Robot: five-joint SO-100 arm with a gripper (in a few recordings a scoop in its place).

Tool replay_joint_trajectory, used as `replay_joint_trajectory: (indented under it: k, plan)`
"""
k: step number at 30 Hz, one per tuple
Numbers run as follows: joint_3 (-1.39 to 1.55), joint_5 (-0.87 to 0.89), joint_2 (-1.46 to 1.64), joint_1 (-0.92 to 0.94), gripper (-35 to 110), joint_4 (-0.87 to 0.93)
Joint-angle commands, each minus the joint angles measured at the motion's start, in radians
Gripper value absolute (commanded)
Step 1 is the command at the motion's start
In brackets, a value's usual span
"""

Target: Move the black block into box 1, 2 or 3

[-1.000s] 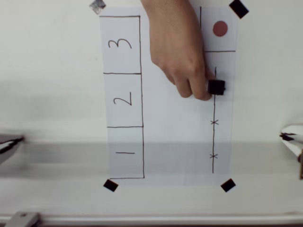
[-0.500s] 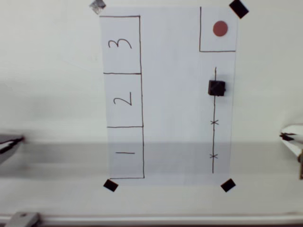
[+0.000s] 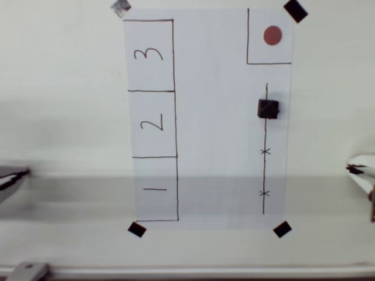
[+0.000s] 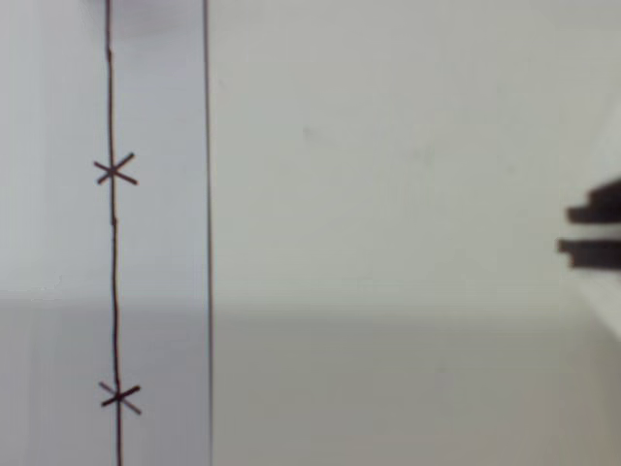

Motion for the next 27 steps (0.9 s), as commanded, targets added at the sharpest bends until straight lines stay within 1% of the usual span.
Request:
replay_joint_trajectory:
  k: [1, 5, 8, 13, 21, 27]
  plan:
    - [0.011, -0.002, -0.002, 0.006, 2, 0.023]
    - [0.011, -0.008, -0.002, 0.014, 6, 0.023]
    - [0.011, -0.080, -0.002, 0.018, 9, 0.011]
    - [-0.031, -0.058, -0.071, 0.034, 12, -0.021]
    - [-0.356, -0.040, -0.474, 0.048, 14, -0.040]
    - [-0.583, -0.074, -0.767, 0.103, 19, -0.081]
